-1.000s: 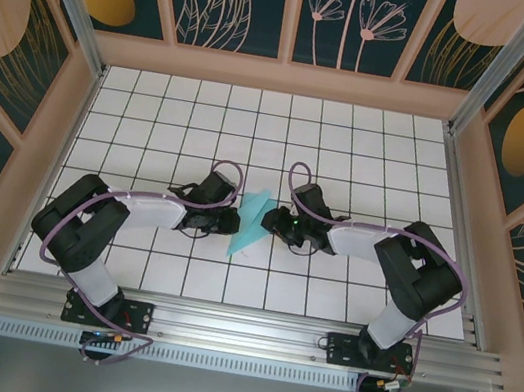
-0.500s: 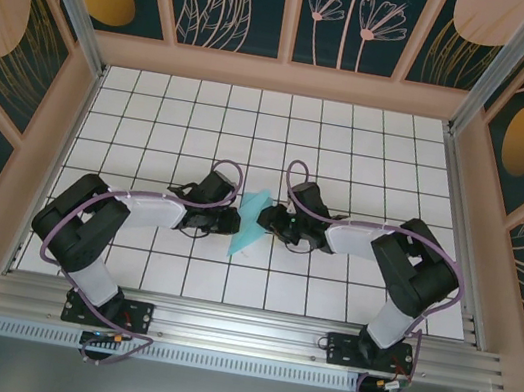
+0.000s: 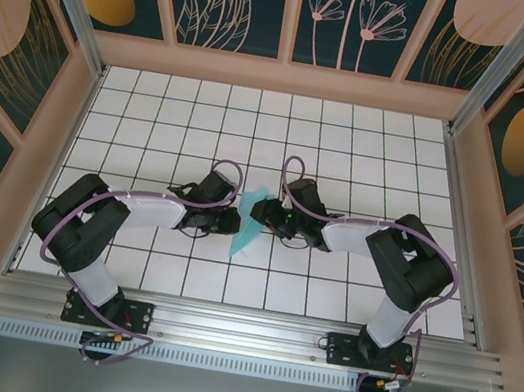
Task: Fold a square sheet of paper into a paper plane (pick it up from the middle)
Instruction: Fourth fold the wing at the center of the table, then turn over the paper at the center of the table.
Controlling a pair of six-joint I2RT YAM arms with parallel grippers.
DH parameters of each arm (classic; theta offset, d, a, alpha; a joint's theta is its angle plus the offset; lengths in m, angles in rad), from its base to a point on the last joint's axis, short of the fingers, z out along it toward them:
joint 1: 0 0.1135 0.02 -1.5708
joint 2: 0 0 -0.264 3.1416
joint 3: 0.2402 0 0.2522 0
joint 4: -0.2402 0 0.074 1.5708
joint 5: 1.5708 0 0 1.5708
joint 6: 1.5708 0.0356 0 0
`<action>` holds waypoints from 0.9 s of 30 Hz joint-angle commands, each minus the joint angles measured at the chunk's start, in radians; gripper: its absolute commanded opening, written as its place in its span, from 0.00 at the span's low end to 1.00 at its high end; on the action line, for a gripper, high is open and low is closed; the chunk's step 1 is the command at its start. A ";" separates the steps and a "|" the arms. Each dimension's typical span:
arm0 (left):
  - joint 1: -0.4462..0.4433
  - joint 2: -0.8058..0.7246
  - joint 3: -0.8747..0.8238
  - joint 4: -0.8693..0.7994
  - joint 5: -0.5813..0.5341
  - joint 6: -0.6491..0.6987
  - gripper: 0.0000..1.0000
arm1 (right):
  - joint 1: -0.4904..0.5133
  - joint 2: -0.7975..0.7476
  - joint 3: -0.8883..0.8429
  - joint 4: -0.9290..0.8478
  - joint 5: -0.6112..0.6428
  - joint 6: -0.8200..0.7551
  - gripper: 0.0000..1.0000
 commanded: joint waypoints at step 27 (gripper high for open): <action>-0.008 0.019 -0.033 0.028 0.071 -0.022 0.17 | 0.027 0.102 0.042 0.116 -0.025 0.010 0.22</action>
